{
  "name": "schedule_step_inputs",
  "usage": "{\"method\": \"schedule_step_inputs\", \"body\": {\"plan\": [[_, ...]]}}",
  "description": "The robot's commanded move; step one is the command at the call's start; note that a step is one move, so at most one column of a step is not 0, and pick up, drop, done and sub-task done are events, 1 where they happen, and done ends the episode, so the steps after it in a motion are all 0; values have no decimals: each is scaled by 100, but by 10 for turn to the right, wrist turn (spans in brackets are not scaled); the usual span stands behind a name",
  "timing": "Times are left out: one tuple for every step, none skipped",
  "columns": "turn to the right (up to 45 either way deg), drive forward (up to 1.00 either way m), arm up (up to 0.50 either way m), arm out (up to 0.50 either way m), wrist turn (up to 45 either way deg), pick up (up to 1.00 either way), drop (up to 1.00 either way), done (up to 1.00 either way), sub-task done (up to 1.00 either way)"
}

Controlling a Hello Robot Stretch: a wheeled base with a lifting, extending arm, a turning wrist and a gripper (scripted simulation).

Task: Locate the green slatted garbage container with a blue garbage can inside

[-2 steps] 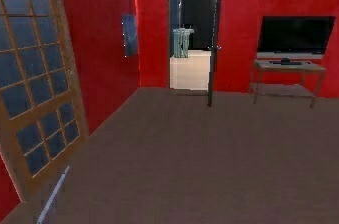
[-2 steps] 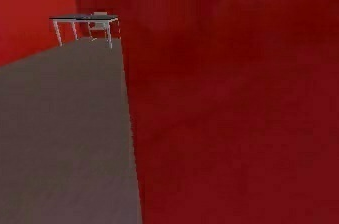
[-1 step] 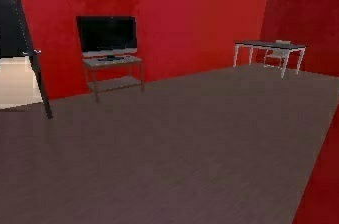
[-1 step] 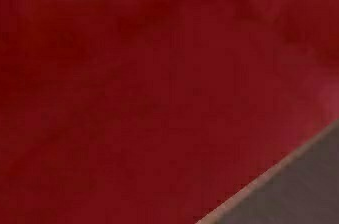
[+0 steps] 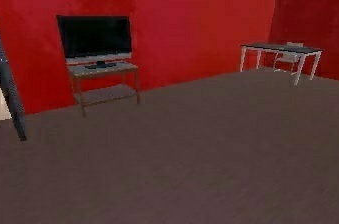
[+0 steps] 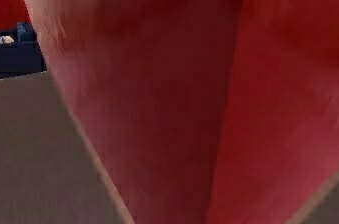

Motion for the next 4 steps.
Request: {"method": "schedule_step_inputs", "body": {"plan": [[-450,0,0,0,0,0,0,0,0],[-30,0,0,0,0,0,0,0,0],[450,0,0,0,0,0,0,0,0],[210,0,0,0,0,0,0,0,0]]}}
